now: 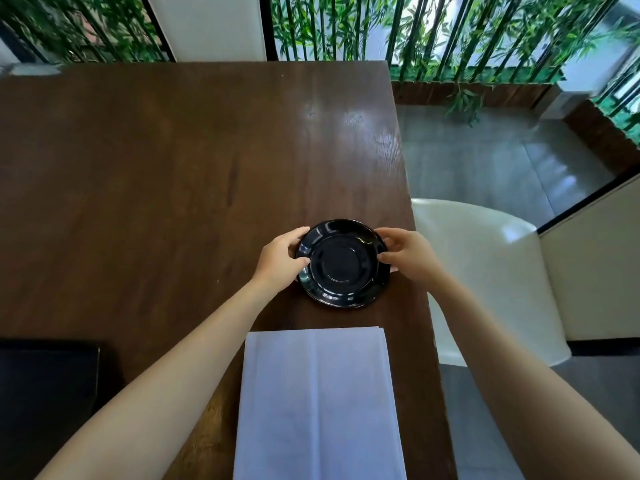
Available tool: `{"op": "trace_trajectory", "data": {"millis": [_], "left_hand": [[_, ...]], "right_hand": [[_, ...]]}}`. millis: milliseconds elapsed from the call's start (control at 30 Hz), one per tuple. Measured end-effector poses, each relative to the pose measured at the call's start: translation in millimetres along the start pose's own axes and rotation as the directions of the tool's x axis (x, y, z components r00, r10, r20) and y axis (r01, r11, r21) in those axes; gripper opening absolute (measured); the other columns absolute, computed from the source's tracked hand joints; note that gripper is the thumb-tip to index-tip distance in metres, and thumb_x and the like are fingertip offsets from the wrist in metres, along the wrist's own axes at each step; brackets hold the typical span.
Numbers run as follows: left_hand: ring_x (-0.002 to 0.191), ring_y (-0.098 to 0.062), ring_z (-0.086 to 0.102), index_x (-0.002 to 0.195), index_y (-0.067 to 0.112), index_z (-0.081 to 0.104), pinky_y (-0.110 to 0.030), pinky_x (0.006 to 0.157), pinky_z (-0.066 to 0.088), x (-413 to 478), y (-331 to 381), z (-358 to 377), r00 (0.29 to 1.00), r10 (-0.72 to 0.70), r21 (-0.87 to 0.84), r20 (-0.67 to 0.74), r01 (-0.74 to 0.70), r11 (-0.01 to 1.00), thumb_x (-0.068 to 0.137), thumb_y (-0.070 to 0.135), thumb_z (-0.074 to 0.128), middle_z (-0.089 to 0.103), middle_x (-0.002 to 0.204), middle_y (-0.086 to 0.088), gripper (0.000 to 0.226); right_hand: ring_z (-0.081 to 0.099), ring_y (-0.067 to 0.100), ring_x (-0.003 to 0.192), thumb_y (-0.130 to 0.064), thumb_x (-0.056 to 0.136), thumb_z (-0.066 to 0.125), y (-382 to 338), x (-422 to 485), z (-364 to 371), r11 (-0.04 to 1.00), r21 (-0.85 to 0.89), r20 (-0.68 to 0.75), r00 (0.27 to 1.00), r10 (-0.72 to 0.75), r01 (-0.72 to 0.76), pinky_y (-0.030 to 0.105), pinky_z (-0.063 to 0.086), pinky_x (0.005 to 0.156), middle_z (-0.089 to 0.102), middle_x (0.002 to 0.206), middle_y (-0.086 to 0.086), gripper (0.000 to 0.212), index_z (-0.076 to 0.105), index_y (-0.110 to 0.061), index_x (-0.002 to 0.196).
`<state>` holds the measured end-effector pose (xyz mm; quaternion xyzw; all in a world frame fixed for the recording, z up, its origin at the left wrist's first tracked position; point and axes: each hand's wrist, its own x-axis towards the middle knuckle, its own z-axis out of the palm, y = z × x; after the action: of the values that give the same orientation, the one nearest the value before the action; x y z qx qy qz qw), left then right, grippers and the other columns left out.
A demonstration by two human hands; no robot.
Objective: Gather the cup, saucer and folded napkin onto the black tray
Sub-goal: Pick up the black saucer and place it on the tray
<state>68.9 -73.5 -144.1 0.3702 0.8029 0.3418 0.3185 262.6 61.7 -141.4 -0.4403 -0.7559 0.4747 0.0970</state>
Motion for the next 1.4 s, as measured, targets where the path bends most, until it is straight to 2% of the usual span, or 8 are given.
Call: {"op": "trace_trajectory", "data": {"millis": [100, 267, 467, 600, 733, 967, 1200, 1400], "left_hand": [[0.114, -0.020, 0.055, 0.132, 0.021, 0.051, -0.036, 0.097, 0.048, -4.1, -0.7, -3.7, 1.000, 0.010, -0.005, -0.017, -0.010, 1.000, 0.080, 0.000, 0.065, 0.059, 0.126, -0.004, 0.057], [0.114, -0.023, 0.055, 0.132, 0.023, 0.051, -0.049, 0.091, 0.052, -14.2, 2.6, -21.8, 1.000, 0.018, -0.055, -0.021, -0.019, 0.998, 0.080, 0.001, 0.066, 0.059, 0.124, -0.005, 0.058], [0.106, -0.025, 0.058, 0.130, 0.024, 0.053, -0.045, 0.074, 0.059, -29.7, 16.7, -65.5, 0.996, 0.027, -0.148, -0.084, -0.039, 0.988, 0.078, -0.003, 0.065, 0.058, 0.106, -0.001, 0.059], [0.097, -0.021, 0.058, 0.130, 0.023, 0.052, -0.034, 0.060, 0.059, -44.8, 27.5, -102.7, 0.986, 0.054, -0.164, -0.159, -0.080, 0.983, 0.079, -0.004, 0.065, 0.055, 0.096, 0.005, 0.059], [0.096, -0.022, 0.058, 0.130, 0.022, 0.051, -0.032, 0.059, 0.058, -62.8, 32.0, -143.1, 0.976, 0.070, -0.178, -0.209, -0.108, 0.978, 0.079, -0.004, 0.064, 0.056, 0.105, -0.004, 0.059], [0.091, -0.020, 0.060, 0.132, 0.022, 0.051, -0.035, 0.063, 0.059, -108.5, 19.8, -216.9, 0.951, 0.050, -0.208, -0.306, -0.118, 0.971, 0.078, -0.004, 0.066, 0.056, 0.104, -0.003, 0.061], [0.098, -0.026, 0.061, 0.131, 0.023, 0.051, -0.039, 0.068, 0.060, -167.3, -15.6, -288.1, 0.922, -0.002, -0.205, -0.387, -0.084, 0.975, 0.078, -0.002, 0.067, 0.057, 0.115, -0.008, 0.061], [0.095, -0.024, 0.061, 0.130, 0.021, 0.053, -0.026, 0.050, 0.055, -224.2, -59.5, -342.2, 0.887, -0.059, -0.224, -0.458, -0.051, 0.973, 0.078, -0.002, 0.067, 0.058, 0.118, -0.009, 0.059]], "right_hand": [[0.067, 0.014, 0.080, 0.006, 0.078, 0.063, -5.0, -3.4, 0.2, 0.999, 0.038, 0.001, 1.000, 0.002, -0.003, 0.031, 0.057, 0.076, 0.068, 0.076, -0.015, 0.045, 0.067, -0.023, 0.112], [0.069, 0.001, 0.062, 0.010, 0.077, 0.060, -27.1, -13.7, -2.8, 0.992, 0.125, 0.028, 0.999, 0.019, -0.023, 0.016, 0.054, 0.052, 0.071, 0.065, -0.018, 0.050, 0.068, -0.027, 0.109], [0.069, 0.011, 0.067, 0.012, 0.078, 0.059, -83.7, -21.8, -8.1, 0.989, 0.147, 0.059, 0.998, -0.022, 0.013, 0.025, 0.060, 0.060, 0.070, 0.078, -0.005, 0.050, 0.064, -0.016, 0.119], [0.069, 0.017, 0.072, 0.013, 0.079, 0.058, -132.6, -30.6, -7.1, 0.989, 0.139, 0.088, 0.994, -0.070, 0.058, 0.033, 0.060, 0.071, 0.071, 0.087, 0.002, 0.050, 0.062, -0.012, 0.122], [0.068, 0.021, 0.075, 0.015, 0.080, 0.054, -179.4, -40.7, 1.2, 0.987, 0.130, 0.110, 0.988, -0.108, 0.093, 0.039, 0.058, 0.077, 0.068, 0.084, 0.003, 0.050, 0.061, -0.009, 0.124], [0.066, 0.012, 0.059, 0.017, 0.078, 0.056, -252.8, -67.4, 38.0, 0.978, 0.128, 0.133, 0.975, -0.180, 0.163, 0.019, 0.056, 0.052, 0.066, 0.071, -0.001, 0.049, 0.064, -0.009, 0.118], [0.066, 0.016, 0.062, 0.019, 0.078, 0.052, -313.6, -97.7, 102.8, 0.970, 0.129, 0.213, 0.950, -0.229, 0.205, 0.022, 0.059, 0.057, 0.064, 0.074, 0.003, 0.049, 0.064, -0.007, 0.118], [0.065, 0.007, 0.047, 0.021, 0.080, 0.050, -358.7, -122.6, 169.5, 0.963, 0.148, 0.327, 0.908, -0.263, 0.225, 0.021, 0.057, 0.052, 0.063, 0.075, 0.003, 0.047, 0.062, -0.003, 0.119]]}}
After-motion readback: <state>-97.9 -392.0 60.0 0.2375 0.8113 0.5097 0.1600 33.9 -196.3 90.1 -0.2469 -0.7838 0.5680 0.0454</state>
